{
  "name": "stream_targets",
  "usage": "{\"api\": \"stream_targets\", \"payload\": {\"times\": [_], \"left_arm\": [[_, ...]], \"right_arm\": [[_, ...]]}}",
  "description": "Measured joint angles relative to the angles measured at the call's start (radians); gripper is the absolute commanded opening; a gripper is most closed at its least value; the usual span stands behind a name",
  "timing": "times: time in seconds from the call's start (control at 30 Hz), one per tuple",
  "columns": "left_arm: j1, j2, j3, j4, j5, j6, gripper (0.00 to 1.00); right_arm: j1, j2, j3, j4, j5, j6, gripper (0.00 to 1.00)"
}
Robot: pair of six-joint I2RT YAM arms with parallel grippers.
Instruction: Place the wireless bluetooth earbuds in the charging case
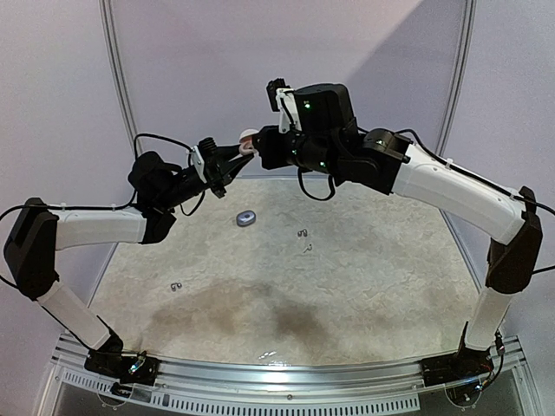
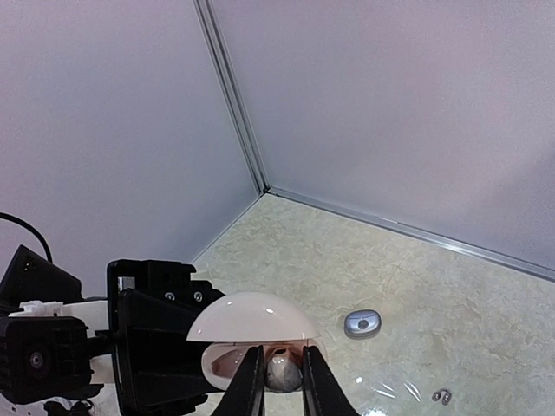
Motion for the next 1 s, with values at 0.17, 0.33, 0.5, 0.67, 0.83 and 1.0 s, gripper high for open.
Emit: {"api": "stream_targets", "payload": {"times": [0.17,0.33,0.5,0.67,0.83,1.0], "left_arm": [[-0.001,0.000,0.000,-0.002,-0.008,0.005,0.00],[-0.001,0.000,0.000,-0.002,-0.025,0.017,0.00],[-0.001,0.000,0.000,0.000,-0.030,0.023,0.00],[-0.001,0.000,0.000,0.002,-0.035,0.023,0.00],[-0.001,0.000,0.000,0.003,-0.039,0.023,0.00],[-0.001,0.000,0.000,0.004,-0.040,0.023,0.00]], "right_arm": [[-0.001,0.000,0.000,0.000,-0.008,-0.004,0.23],[-0.001,0.002,0.000,0.000,-0.008,-0.010,0.23],[-0.001,0.003,0.000,-0.001,-0.005,-0.010,0.14],[-0.002,0.006,0.006,-0.001,-0.002,-0.010,0.07],[-0.002,0.009,0.009,0.000,-0.002,-0.015,0.02],[-0.002,0.006,-0.005,0.023,-0.002,-0.021,0.00]]}}
